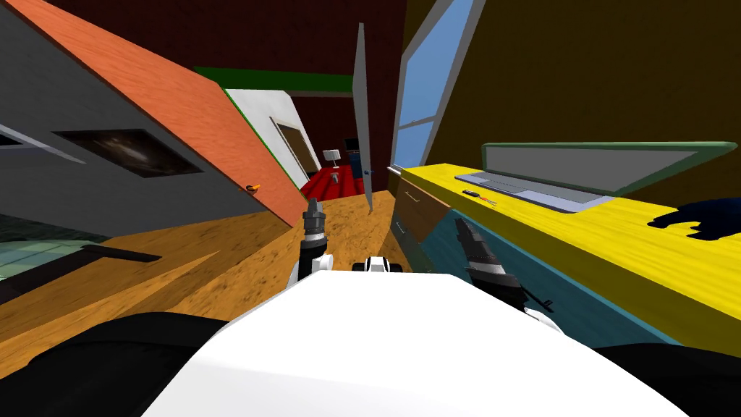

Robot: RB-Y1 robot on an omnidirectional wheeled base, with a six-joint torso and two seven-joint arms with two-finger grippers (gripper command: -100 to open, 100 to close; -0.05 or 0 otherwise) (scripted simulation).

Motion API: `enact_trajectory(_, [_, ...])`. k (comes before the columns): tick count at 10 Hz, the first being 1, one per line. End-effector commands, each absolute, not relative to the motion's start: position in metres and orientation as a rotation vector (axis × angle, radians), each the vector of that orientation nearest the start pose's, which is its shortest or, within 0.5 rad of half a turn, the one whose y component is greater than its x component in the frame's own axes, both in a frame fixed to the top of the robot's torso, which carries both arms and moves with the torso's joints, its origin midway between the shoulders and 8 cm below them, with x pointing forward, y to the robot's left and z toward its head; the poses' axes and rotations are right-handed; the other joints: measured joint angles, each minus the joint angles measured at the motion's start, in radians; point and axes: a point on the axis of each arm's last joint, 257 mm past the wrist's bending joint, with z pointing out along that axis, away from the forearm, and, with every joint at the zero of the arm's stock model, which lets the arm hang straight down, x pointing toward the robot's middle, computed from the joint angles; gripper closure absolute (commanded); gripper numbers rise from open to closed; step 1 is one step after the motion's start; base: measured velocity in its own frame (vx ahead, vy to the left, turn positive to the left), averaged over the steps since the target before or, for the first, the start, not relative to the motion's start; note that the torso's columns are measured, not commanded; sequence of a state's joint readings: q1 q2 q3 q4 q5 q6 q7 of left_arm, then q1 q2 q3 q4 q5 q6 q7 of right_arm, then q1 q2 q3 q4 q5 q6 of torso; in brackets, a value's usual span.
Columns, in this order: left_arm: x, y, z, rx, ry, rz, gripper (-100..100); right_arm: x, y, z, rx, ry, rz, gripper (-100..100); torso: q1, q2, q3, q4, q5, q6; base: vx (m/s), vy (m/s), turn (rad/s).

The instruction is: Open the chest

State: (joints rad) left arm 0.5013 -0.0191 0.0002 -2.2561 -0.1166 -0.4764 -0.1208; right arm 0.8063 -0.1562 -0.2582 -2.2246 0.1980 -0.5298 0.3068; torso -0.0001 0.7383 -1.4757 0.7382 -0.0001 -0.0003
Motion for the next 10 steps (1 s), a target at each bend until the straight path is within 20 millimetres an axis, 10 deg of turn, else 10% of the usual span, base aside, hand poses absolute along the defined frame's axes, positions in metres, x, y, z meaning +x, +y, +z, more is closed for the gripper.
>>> enact_trajectory(1, [0.354, 0.270, 0.008, -0.587, 0.727, -1.105, 0, 0.282, -0.377, -0.092, 0.332, 1.194, 0.365, -100, 0.000, 0.000, 0.000, 0.000, 0.000, 0.001, 0.079, 0.041, 0.132])
enact_trajectory(10, [0.354, 0.270, 0.008, -0.587, 0.727, -1.105, 0, 0.227, -0.423, -0.135, 0.082, 1.420, -0.069, -100, 0.001, 0.000, 0.000, 0.000, 0.000, 0.000, 0.095, 0.031, 0.139])
